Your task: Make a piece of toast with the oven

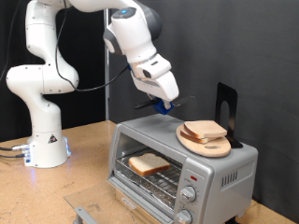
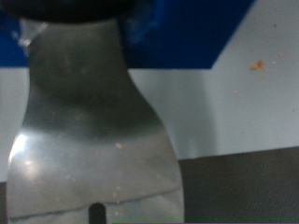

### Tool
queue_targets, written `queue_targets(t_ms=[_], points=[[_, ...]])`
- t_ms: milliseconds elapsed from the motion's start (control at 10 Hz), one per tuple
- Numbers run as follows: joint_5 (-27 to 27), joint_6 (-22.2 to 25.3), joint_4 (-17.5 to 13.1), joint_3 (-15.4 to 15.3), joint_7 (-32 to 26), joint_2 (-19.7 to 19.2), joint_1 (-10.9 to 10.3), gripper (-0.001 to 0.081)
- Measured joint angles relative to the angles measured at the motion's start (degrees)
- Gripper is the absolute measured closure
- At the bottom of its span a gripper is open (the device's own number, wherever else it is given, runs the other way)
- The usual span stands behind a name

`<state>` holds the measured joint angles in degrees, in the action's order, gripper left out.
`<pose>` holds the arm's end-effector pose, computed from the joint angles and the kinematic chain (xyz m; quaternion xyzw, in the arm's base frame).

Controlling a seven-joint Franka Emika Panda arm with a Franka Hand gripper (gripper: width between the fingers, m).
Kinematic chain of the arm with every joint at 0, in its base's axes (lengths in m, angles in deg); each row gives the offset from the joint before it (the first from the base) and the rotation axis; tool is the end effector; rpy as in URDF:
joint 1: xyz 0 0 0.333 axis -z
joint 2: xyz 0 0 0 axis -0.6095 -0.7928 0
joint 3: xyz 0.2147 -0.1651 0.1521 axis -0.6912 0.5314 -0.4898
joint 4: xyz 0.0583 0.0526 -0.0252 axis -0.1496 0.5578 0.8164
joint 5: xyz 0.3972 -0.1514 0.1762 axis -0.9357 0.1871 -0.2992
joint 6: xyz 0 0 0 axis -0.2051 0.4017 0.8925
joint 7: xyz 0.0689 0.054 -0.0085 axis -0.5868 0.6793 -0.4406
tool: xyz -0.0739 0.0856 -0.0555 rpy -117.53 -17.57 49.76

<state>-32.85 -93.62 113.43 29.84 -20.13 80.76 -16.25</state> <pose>0.4895 0.1795 0.3511 -0.9290 -0.3103 -0.1128 0.1671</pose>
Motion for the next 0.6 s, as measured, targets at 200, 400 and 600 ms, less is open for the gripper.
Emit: queue_targets(t_ms=[200,400,600], points=[[0.1,-1.7,1.6,-1.9,0.3,-0.5,0.0,0.0316],[-0.6,-2.7,2.7,-2.6,0.3,-0.5,0.0,0.0316],[-1.3,-3.4,3.3,-2.8,0.3,-0.5,0.0,0.0316]])
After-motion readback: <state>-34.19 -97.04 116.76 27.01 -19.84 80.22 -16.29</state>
